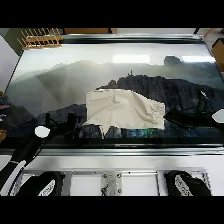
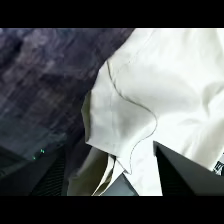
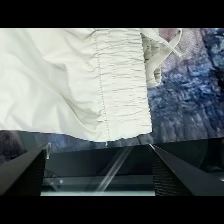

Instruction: Fold the clothes and pants, and hang the long-sleeved shirts on hangers.

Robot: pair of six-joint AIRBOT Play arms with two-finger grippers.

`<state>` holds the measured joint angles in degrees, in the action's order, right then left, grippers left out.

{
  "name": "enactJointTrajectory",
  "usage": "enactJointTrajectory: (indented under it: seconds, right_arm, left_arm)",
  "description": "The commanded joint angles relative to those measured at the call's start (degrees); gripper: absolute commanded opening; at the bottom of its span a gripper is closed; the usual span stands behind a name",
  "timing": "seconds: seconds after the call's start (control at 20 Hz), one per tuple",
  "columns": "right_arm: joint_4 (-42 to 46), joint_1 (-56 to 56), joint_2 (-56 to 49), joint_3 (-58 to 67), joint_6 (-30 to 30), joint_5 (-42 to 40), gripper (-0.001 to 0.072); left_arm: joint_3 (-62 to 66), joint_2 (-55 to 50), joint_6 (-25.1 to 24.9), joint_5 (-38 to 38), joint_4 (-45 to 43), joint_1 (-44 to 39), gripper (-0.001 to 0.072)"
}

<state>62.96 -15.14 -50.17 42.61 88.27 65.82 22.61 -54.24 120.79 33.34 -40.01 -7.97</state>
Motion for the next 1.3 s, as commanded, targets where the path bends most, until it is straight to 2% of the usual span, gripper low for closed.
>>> enactJointTrajectory:
  seconds: [0.0, 0.25, 0.3, 0.4, 0.45, 0.55, 0.65, 0.8, 1.0, 1.05, 1.1, 1.2, 1.25]
  right_arm:
    - [-0.17, -0.02, 0.04, -0.02, 0.00, 0.02, 0.0665]
    - [1.09, -0.13, 0.02, -0.83, 0.31, -0.28, 0.0666]
    - [1.57, -0.13, 0.02, -1.86, 1.99, -0.76, 0.0666]
    - [1.73, -0.13, -0.02, -5.88, 8.52, -3.87, 0.0665]
    - [1.68, -0.13, -0.28, -8.24, 12.09, -5.73, 0.0665]
    - [-0.76, -0.11, -1.49, -13.38, 18.32, -10.34, 0.0665]
    - [-8.07, -0.07, -2.71, -18.03, 18.84, -16.65, 0.0666]
    - [-18.32, -0.09, -3.45, -21.18, 14.27, -24.68, 0.0665]
    - [-25.75, -0.07, -3.45, -21.18, 9.14, -28.89, 0.0664]
    - [-25.73, -0.07, -3.63, -21.18, 8.96, -29.42, 0.0638]
    - [-25.70, -0.07, -4.04, -21.18, 8.94, -29.62, 0.0543]
    - [-25.73, -0.04, -4.96, -21.16, 5.20, -29.83, 0.0249]
    - [-25.73, -0.04, -5.40, -21.16, 2.95, -29.81, 0.0158]
  left_arm:
    - [0.17, -4.66, -0.39, -2.51, 5.68, -4.35, 0.0566]
    - [7.26, -13.55, -3.48, -5.03, 5.07, -4.22, 0.0565]
    - [8.83, -15.10, -4.11, -4.57, 5.05, -3.30, 0.0535]
    - [12.15, -17.86, -8.59, -2.60, 5.01, -2.58, 0.0099]
    - [13.38, -18.75, -10.27, -1.81, 5.03, -2.64, 0.0003]
    - [15.56, -20.06, -12.17, -1.03, 4.98, -3.43, 0.0004]
    - [17.07, -20.76, -14.51, -0.98, 4.96, -4.31, 0.0003]
    - [17.59, -20.79, -15.15, -0.96, 4.96, -4.44, 0.0004]
    - [17.49, -20.79, -16.04, -0.76, 4.90, -4.42, 0.0003]
    - [17.51, -20.79, -16.04, -0.76, 4.92, -4.44, 0.0004]
    - [17.49, -20.79, -16.04, -0.79, 4.92, -4.42, 0.0004]
    - [17.51, -20.79, -16.04, -0.76, 4.92, -4.42, 0.0004]
    - [17.51, -20.79, -16.04, -0.76, 4.92, -4.42, 0.0003]
